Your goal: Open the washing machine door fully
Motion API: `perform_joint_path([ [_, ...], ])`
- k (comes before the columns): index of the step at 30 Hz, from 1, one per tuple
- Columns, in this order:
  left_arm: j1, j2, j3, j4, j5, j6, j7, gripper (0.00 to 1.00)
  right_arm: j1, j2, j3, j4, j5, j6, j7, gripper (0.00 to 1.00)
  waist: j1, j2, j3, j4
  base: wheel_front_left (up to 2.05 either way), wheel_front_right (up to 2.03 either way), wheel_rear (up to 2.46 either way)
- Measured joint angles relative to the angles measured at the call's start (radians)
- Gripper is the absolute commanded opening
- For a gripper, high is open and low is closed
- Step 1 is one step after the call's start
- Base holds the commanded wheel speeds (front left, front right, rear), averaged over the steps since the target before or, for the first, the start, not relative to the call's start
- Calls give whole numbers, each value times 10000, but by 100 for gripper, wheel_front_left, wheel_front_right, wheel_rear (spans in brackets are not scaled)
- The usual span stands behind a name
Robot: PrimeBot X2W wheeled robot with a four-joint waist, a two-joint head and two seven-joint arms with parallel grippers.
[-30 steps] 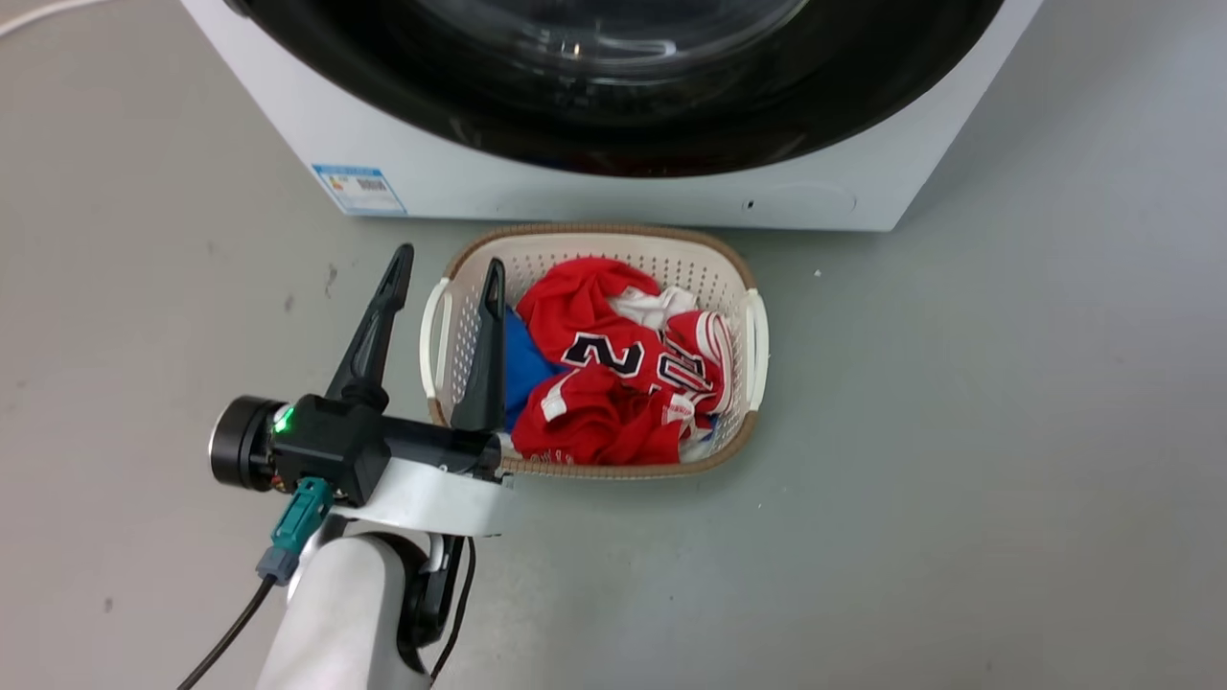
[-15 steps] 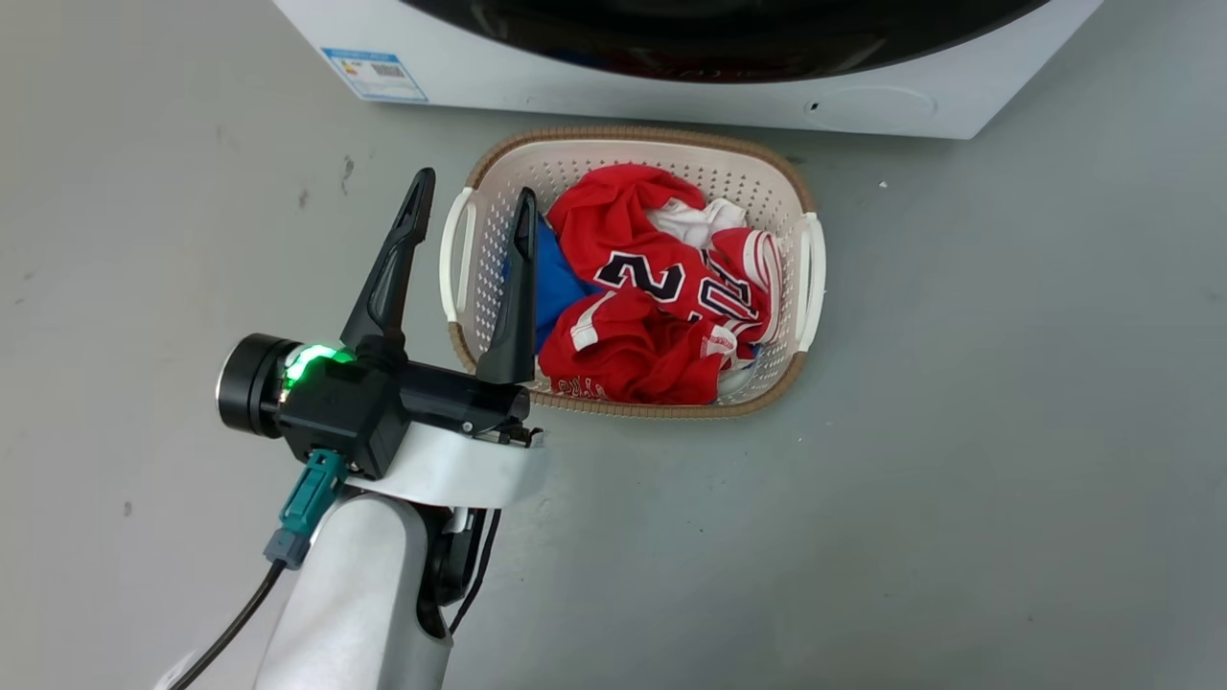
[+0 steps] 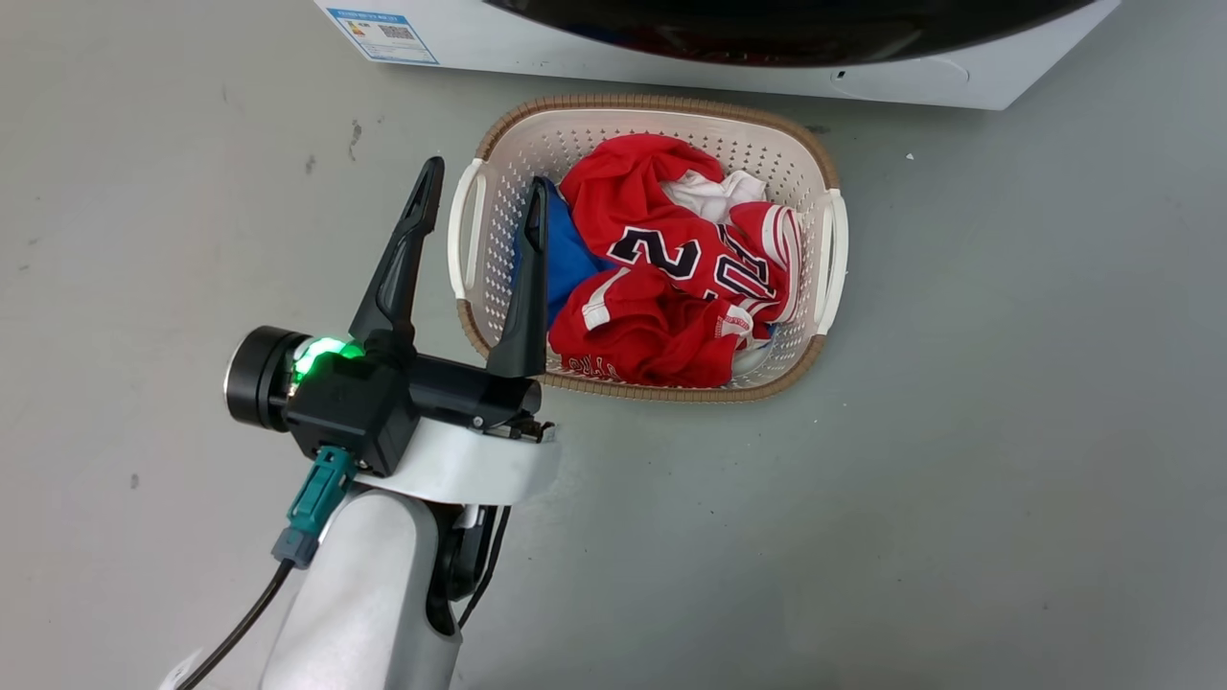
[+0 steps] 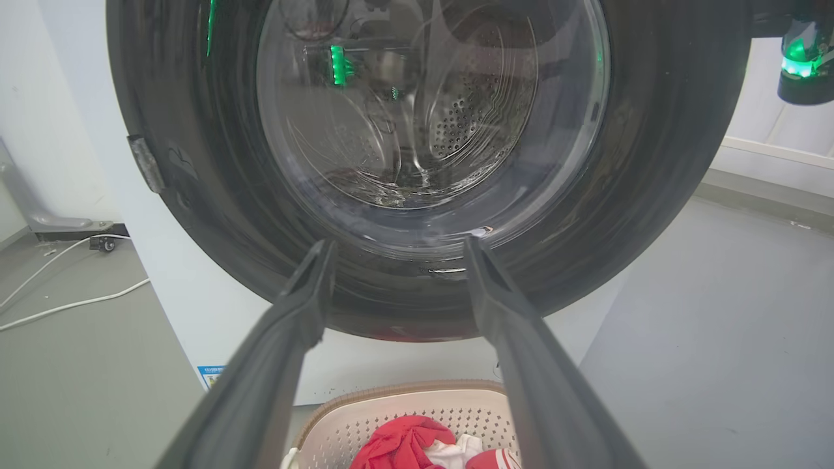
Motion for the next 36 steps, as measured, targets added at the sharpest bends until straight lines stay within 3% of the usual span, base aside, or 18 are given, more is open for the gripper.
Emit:
perform_joint_path([
  [13, 90, -2, 192, 309, 44, -98, 0, 100, 1214, -155, 993, -1041, 711, -4, 742, 0, -1, 0, -740, -227, 0, 0, 0],
  [23, 534, -2, 332, 596, 50, -284, 0, 100, 2547, -677, 1942, -3277, 1515, -4, 447, 0, -1, 0, -1658, -414, 0, 0, 0],
  [36, 1279, -2, 516, 842, 42, -527, 0, 100, 3899, -1356, 3012, -6725, 2220, -17, -765, 0, -2, 0, -2709, -321, 0, 0, 0],
])
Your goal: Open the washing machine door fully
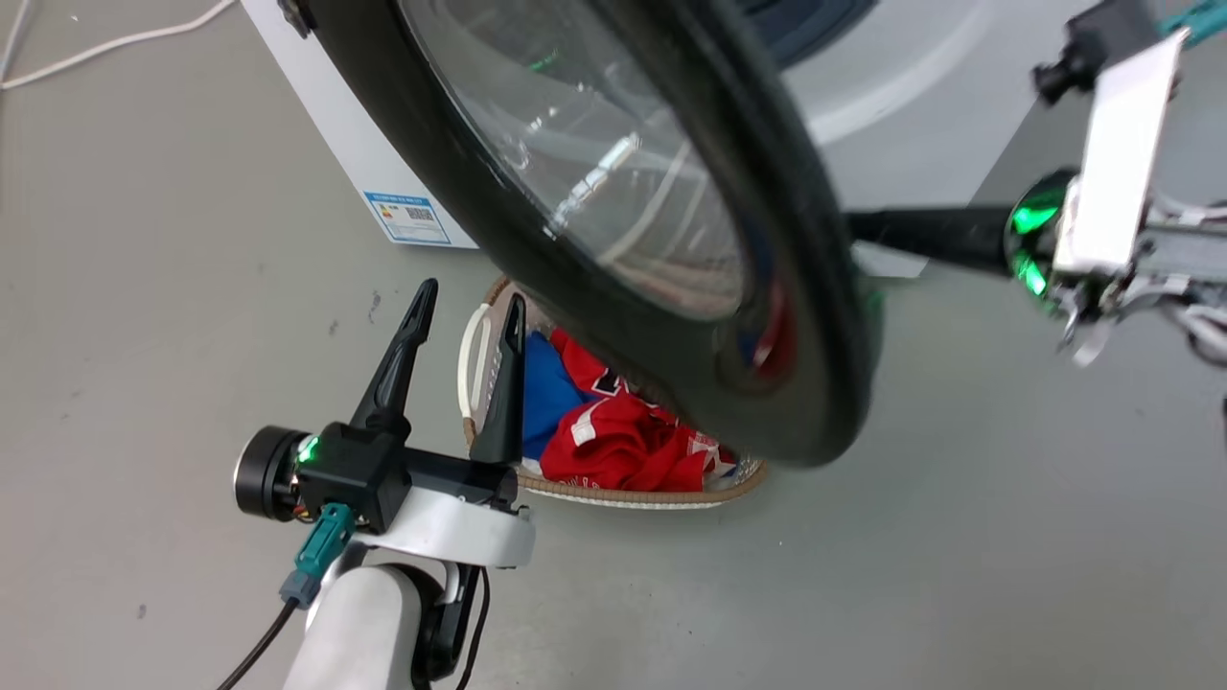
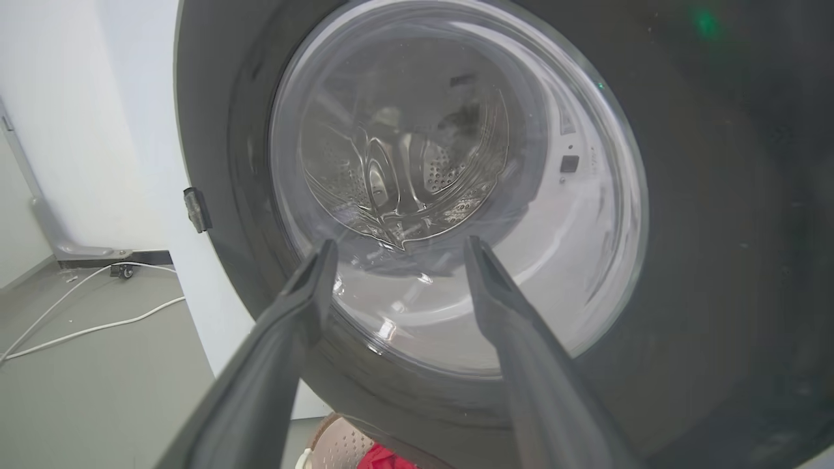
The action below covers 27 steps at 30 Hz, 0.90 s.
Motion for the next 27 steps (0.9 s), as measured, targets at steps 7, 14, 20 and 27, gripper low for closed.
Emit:
perform_joint_path([
  [7, 288, 0, -12, 81, -100, 4, 0, 100, 735, 48, 84, -1246, 19, 0, -401, 0, 0, 0, -366, 102, 0, 0, 0],
  [14, 403, 0, 17, 240, -267, 50, 0, 100, 1371, 301, 105, -1467, -111, 0, -1168, 0, 0, 0, -688, 108, 0, 0, 0],
  [20, 659, 0, 61, 428, -278, 13, 0, 100, 2075, 282, -393, -1333, -6, 2, -3216, 0, 0, 0, -1099, -9, 0, 0, 0],
  [27, 969, 0, 278, 798, -272, -96, 0, 100, 4018, -612, -2307, -1987, 236, 2, -5777, 0, -1, 0, -1593, -263, 0, 0, 0],
])
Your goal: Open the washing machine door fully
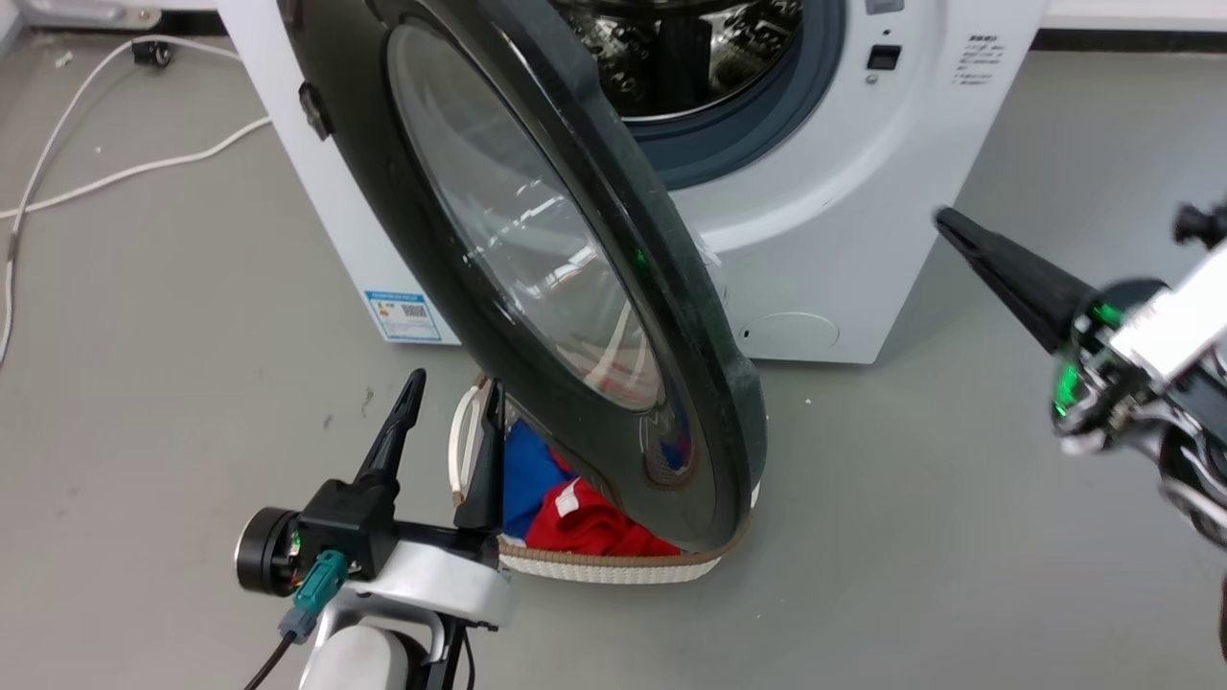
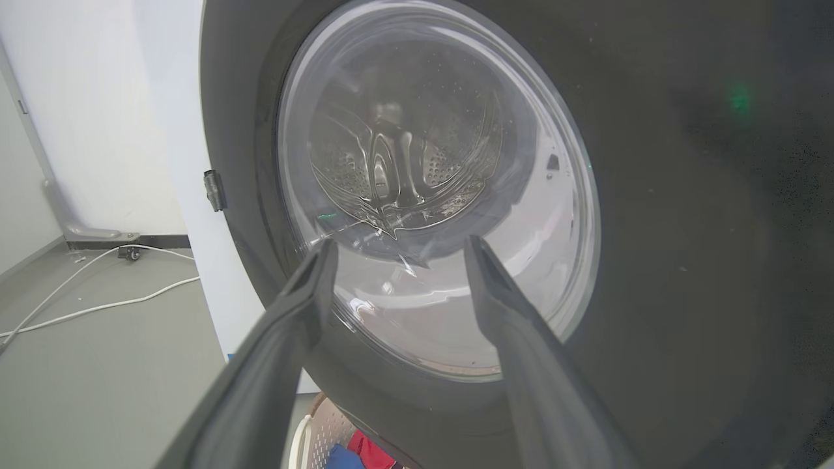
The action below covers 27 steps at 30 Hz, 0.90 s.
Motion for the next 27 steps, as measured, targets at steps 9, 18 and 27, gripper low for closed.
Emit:
perform_joint_path([
  [9, 403, 6, 497, 328, 115, -196, 0, 100, 3652, -840, -2155, -677, -890, 2, -1854, 0, -1, 0, -568, -425, 0, 0, 0],
  [18, 600, 6, 819, 418, 174, -299, 0, 100, 6671, 1221, -5931, 1151, -4518, 0, -1921, 100, -1, 0, -949, -651, 0, 0, 0],
  [27, 642, 2, 920, 456, 201, -359, 0, 100, 7538, 3055, -9206, 1522, -10746, 0, -1919, 100, -1, 0, -1067, -673, 0, 0, 0],
])
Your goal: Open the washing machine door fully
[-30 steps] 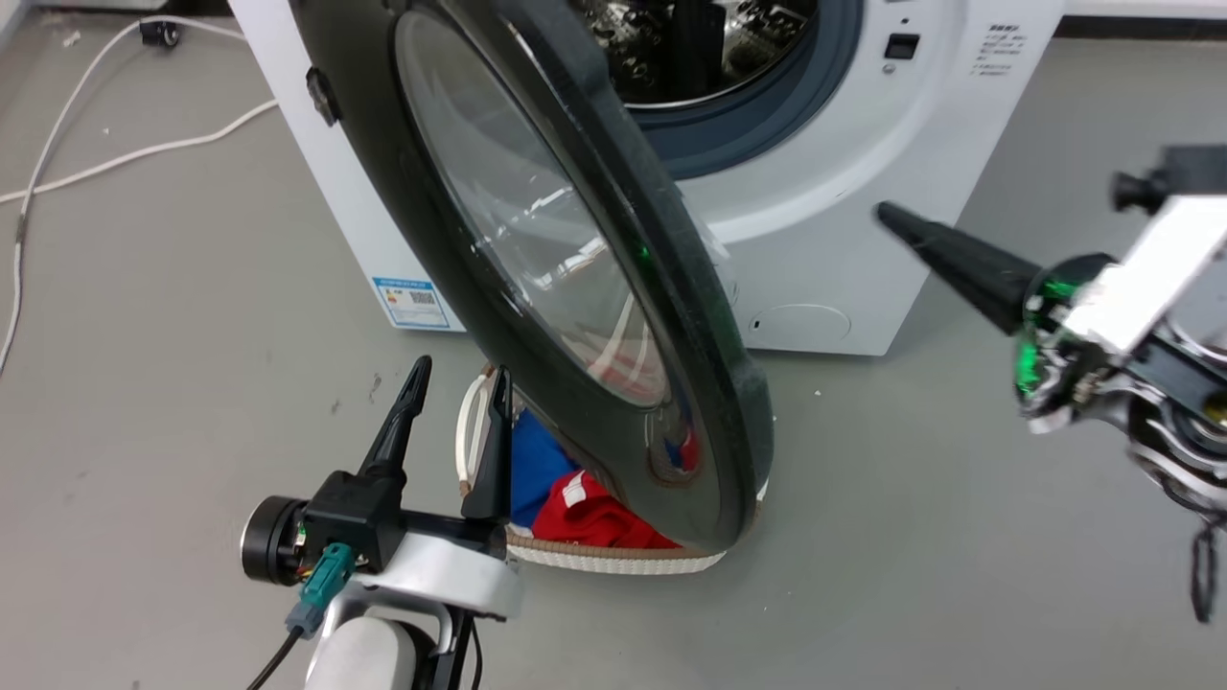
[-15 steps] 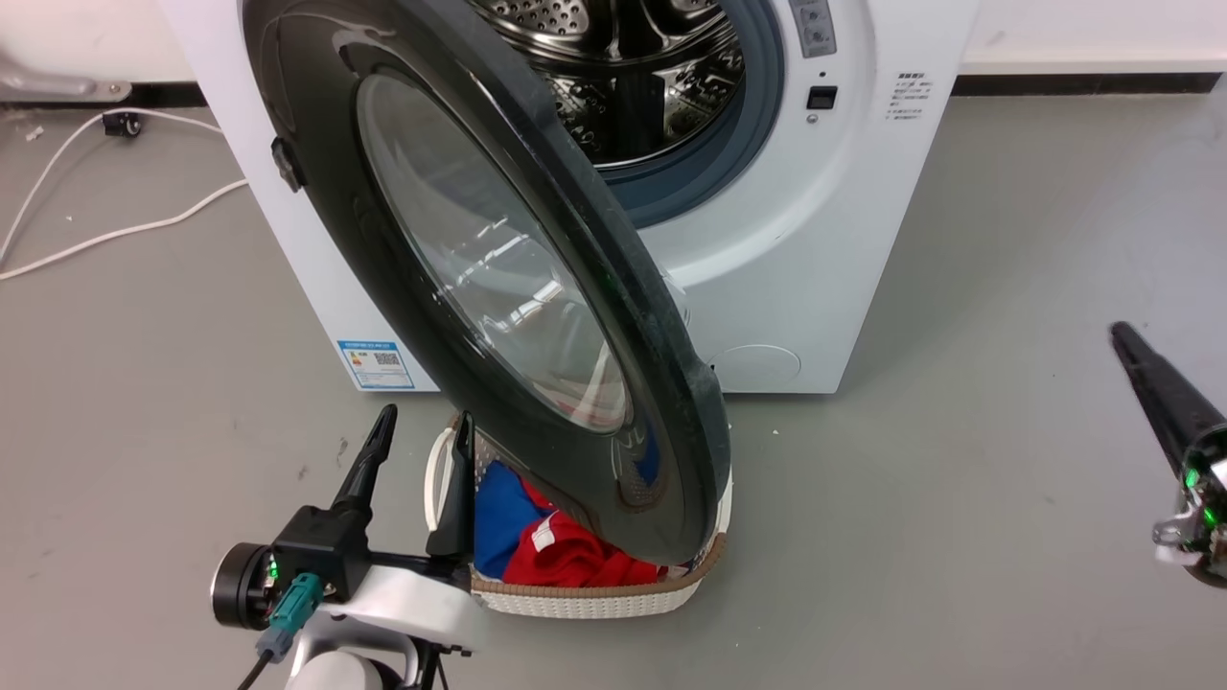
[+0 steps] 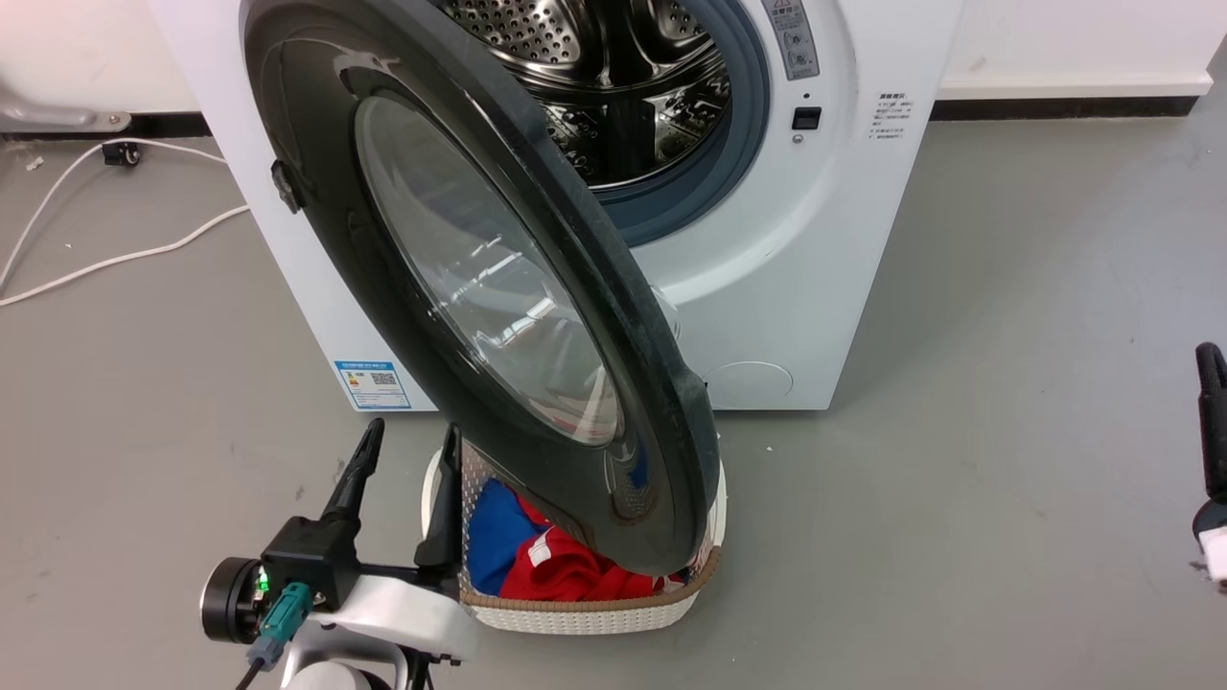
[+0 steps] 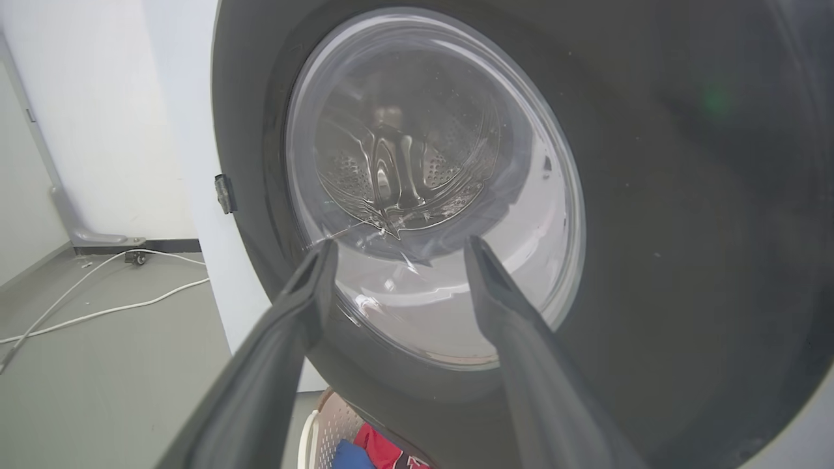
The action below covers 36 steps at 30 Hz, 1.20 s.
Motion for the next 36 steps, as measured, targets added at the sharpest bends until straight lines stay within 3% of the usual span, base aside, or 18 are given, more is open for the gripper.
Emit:
perform_joint_path([
  [7, 1, 0, 67, -40, 33, 4, 0, 100, 485, 1661, -1996, -961, -5960, 6, 190, 100, 0, 0, 53, 15, 0, 0, 0],
  [10, 0, 2, 86, -35, 79, 8, 0, 100, 805, 2545, -2454, -1866, -7835, 15, 663, 100, 1, 0, 57, 37, 0, 0, 0],
  [14, 0, 0, 123, -15, 167, 15, 0, 100, 1458, 3519, -2270, -2546, -9304, 15, 1283, 100, 1, 0, 54, 48, 0, 0, 0],
  [20, 10, 0, 117, 151, 270, 13, 0, 100, 2018, 4102, -1785, -2443, -10017, 15, 1411, 100, 1, 0, -21, 24, 0, 0, 0],
  [36, 20, 0, 138, 426, 257, -56, 0, 100, 2009, 4178, -1638, -2238, -10193, 15, 1406, 100, 2, 0, -30, 7, 0, 0, 0],
])
